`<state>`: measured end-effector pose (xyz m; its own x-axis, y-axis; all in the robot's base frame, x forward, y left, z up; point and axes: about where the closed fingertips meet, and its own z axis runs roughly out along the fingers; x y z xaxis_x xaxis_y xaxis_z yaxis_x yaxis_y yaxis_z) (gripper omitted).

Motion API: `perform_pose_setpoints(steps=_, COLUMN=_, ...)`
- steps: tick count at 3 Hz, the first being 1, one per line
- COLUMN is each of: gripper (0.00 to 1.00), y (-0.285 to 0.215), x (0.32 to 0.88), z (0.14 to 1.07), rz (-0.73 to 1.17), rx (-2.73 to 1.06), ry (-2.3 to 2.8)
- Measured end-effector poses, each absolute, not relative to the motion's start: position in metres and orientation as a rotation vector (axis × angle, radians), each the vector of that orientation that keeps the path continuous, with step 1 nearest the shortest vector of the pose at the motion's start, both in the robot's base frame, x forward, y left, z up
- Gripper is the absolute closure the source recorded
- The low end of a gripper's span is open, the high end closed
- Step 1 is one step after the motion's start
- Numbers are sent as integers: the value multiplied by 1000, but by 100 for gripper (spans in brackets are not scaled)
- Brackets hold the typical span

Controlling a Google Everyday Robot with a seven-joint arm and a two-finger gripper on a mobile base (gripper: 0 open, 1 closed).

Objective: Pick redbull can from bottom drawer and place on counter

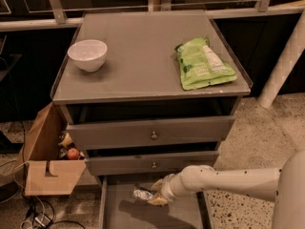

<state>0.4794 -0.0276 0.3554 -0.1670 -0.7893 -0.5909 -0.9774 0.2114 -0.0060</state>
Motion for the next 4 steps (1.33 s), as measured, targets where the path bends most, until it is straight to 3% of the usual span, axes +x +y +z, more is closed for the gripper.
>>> perform_pose_setpoints(steps=4, gripper=100, y=-38, x=474, z=473, rz=374, rx=-1663, ry=1919)
